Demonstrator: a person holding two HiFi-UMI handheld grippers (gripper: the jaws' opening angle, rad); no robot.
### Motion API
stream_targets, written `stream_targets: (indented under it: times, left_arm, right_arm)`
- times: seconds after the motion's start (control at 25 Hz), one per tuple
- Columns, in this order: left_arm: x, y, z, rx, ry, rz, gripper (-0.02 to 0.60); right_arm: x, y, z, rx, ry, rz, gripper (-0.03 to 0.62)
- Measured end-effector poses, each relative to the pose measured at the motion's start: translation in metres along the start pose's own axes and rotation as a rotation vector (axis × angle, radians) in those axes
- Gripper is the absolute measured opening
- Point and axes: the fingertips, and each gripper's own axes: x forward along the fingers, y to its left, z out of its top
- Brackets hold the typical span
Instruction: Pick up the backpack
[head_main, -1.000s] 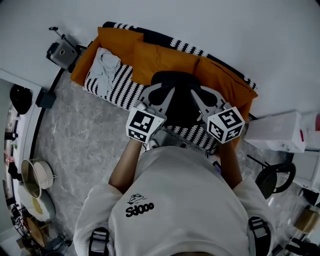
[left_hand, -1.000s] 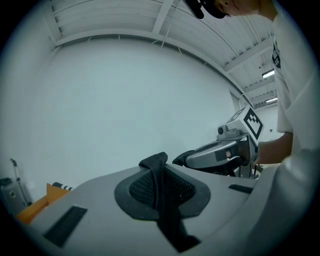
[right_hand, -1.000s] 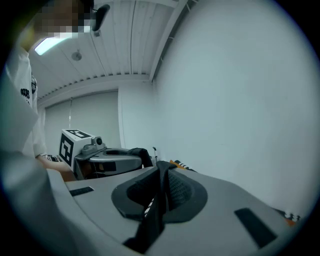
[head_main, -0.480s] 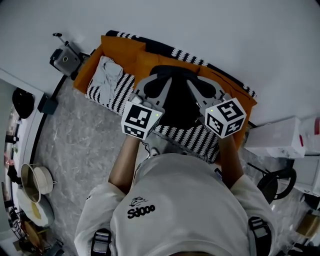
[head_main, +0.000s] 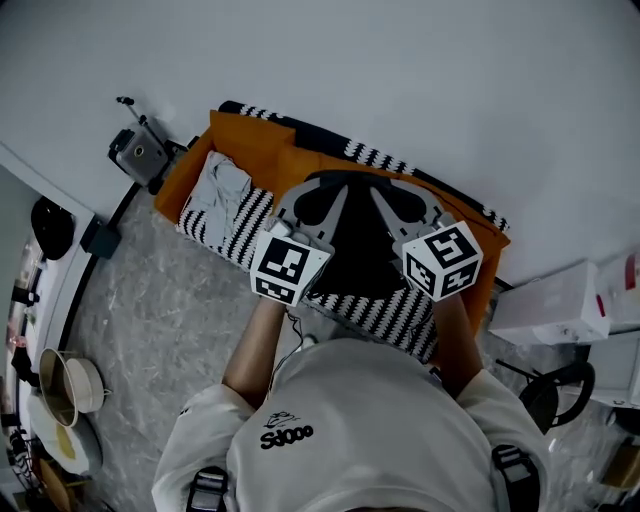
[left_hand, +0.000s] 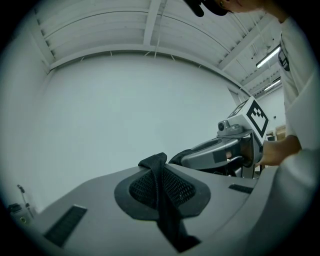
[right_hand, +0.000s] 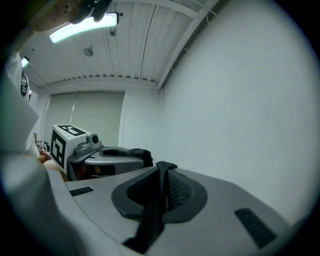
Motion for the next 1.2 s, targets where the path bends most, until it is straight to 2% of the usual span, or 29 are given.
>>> stream_targets:
  times: [0.56, 1.2]
  left_arm:
    - [-0.001, 0.014, 0.045, 0.004, -0.09, 0.022, 0.04]
    - [-0.005, 0.016, 0.045, 0.009, -0.087, 0.022, 0.038]
  right_arm:
    - [-0.002, -0.002, 0.047, -0.041, -0.074, 0.008, 0.054]
    - [0.003, 0.003, 0.046, -0.048, -0.061, 0.023, 0.052]
